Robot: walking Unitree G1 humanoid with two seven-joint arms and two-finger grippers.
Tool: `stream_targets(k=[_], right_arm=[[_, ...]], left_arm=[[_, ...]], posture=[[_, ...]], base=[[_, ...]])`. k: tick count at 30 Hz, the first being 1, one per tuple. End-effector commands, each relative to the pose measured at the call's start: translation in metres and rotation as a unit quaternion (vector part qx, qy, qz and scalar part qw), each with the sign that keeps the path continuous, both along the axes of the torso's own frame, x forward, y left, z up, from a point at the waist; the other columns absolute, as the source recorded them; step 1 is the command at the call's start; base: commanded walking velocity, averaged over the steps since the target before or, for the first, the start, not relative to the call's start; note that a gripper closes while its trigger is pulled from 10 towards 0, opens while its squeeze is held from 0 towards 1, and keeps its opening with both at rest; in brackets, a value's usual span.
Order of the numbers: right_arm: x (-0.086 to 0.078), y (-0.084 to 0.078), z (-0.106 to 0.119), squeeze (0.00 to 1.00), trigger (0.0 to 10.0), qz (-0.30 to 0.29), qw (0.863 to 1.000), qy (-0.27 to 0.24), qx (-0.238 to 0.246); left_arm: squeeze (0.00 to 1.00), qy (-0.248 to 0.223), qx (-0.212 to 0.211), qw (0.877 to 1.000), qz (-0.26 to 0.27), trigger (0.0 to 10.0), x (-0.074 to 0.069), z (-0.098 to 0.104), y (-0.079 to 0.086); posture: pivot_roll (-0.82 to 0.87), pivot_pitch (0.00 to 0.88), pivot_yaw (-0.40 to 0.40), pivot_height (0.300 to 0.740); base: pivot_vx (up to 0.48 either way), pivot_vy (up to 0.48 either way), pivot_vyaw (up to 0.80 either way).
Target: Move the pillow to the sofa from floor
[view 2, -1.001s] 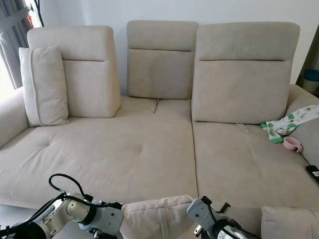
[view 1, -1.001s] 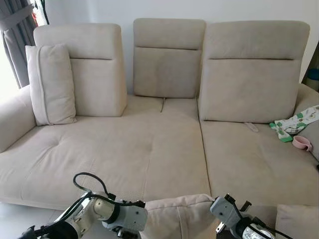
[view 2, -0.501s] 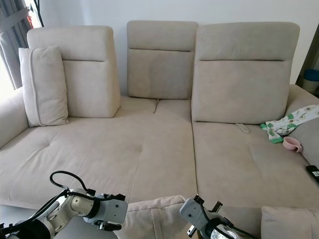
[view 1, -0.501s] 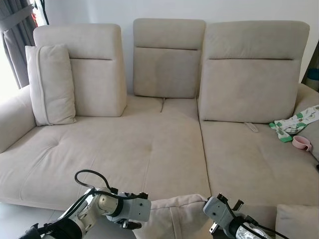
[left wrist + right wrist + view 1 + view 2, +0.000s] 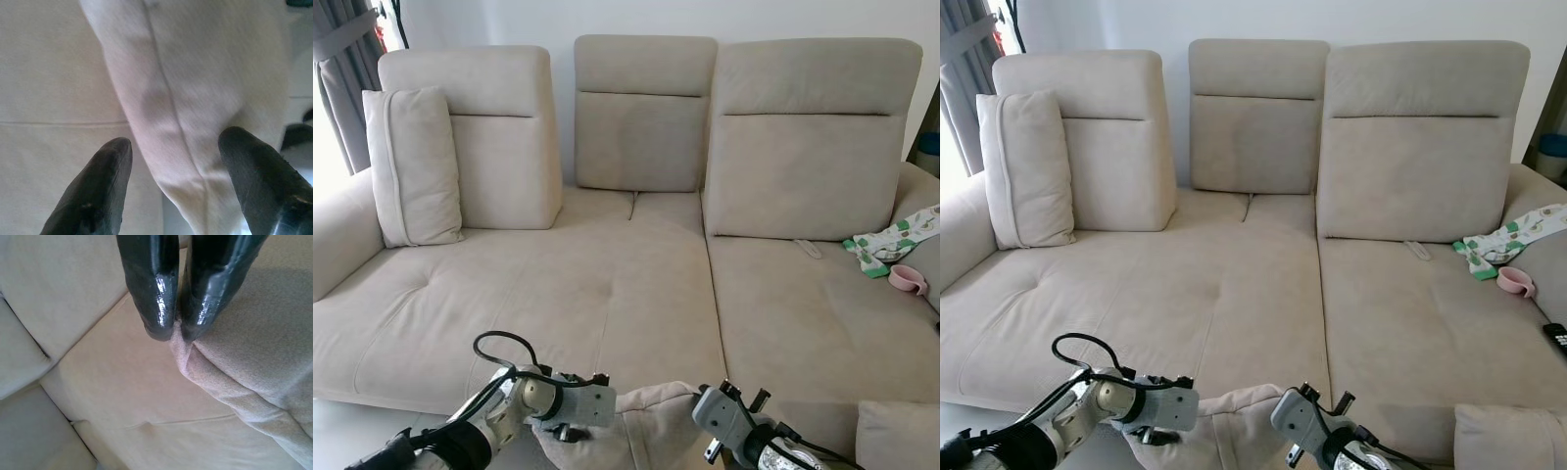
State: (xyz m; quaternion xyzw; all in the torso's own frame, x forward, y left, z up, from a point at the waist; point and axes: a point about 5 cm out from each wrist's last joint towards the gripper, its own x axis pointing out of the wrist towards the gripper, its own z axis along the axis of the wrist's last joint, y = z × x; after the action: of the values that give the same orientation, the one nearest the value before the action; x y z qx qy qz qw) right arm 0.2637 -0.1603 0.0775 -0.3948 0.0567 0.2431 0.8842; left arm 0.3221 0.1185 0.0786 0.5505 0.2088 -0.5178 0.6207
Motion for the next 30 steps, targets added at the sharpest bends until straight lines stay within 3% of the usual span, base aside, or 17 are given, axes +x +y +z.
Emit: stream_targets(k=[1,12,25,26,28,29,30], right_arm=[[0.007,0.000,0.016,0.00,0.0,-0.004,0.999,-0.039,0.003],[0.015,-0.002,0.036,0.00,0.0,-0.019,0.993,-0.111,-0.017],[0.014,0.004,0.044,0.00,0.0,-0.017,0.990,-0.143,-0.008],[0.015,0.003,0.046,0.00,0.0,-0.022,0.988,-0.152,-0.009],[0.015,0.003,0.046,0.00,0.0,-0.022,0.988,-0.152,-0.009],[0.016,0.002,0.049,0.00,0.0,-0.029,0.986,-0.164,-0.008],[0.016,0.002,0.049,0.00,0.0,-0.029,0.986,-0.164,-0.008]], left_arm=[[0.00,0.018,0.021,1.000,-0.010,10.0,-0.005,-0.006,0.005],[0.00,0.061,0.059,0.996,-0.011,10.0,-0.012,-0.013,0.020],[0.00,0.062,0.038,0.997,-0.010,10.0,-0.014,-0.016,0.008],[0.00,0.066,0.035,0.997,-0.012,4.9,-0.015,-0.016,0.007],[0.00,0.066,0.035,0.997,-0.012,4.9,-0.015,-0.016,0.007],[0.00,0.070,0.032,0.997,-0.014,0.0,-0.016,-0.016,0.007],[0.00,0.070,0.032,0.997,-0.014,0.0,-0.016,-0.016,0.007]], posture=[[-0.12,0.000,0.051,0.561],[-0.12,0.000,0.054,0.561],[-0.12,0.000,0.051,0.561],[-0.12,0.000,0.050,0.561],[-0.12,0.000,0.050,0.561],[-0.12,0.000,0.050,0.561],[-0.12,0.000,0.050,0.561]], base=[[0.000,0.000,0.00],[0.000,0.000,0.00],[0.000,0.000,0.00],[0.000,0.000,0.00],[0.000,0.000,0.00],[0.000,0.000,0.00],[0.000,0.000,0.00]])
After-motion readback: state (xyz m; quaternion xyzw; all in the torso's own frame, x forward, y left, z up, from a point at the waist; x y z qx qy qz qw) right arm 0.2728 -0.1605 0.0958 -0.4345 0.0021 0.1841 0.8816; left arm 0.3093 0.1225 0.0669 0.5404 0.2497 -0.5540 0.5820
